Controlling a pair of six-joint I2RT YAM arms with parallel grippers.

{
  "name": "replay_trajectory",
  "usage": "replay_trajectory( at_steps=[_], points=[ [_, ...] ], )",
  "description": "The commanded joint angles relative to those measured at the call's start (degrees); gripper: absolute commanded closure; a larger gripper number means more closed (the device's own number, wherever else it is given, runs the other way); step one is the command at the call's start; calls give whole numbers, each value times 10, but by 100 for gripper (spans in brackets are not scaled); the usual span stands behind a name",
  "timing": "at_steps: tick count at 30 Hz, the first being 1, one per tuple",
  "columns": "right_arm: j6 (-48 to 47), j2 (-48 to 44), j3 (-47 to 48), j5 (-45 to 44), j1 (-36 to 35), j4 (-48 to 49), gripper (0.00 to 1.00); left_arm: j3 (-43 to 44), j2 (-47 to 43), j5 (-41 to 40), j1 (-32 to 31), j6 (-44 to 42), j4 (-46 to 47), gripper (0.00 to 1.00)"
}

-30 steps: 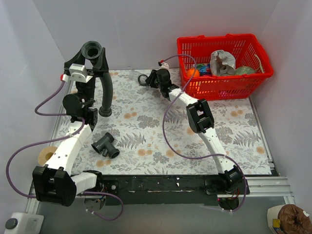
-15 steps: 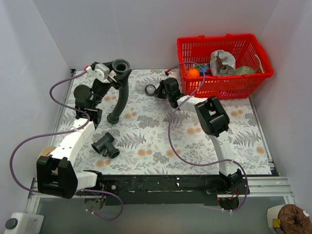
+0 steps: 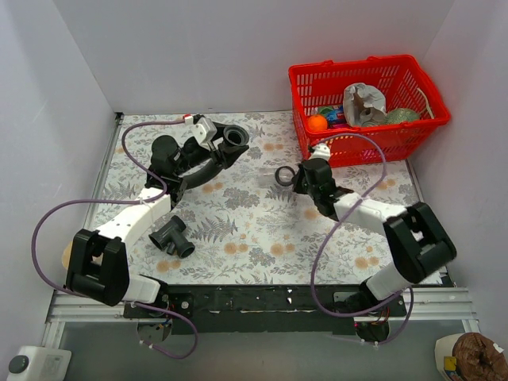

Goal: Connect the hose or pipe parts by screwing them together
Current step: Move the adaptor to the center of the board.

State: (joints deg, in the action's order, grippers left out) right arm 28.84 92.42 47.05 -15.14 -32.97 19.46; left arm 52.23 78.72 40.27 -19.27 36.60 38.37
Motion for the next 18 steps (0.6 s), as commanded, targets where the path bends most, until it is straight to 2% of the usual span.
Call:
replay_trajectory(
  at_steps=[1, 10, 16, 18],
  points=[
    [-4, -122, -62, -89, 4, -77, 99, 19, -32, 50, -5, -7, -16, 100],
    [40, -365, -140, -130, 5, -312, 99, 12, -52, 170, -14, -11, -51, 100],
    [108, -407, -156, -109, 5, -449, 99, 19, -73, 207, -26, -3, -69, 100],
    [104, -398, -156, -102, 7, -456, 99, 22, -80, 212, -29, -5, -74, 100]
  ],
)
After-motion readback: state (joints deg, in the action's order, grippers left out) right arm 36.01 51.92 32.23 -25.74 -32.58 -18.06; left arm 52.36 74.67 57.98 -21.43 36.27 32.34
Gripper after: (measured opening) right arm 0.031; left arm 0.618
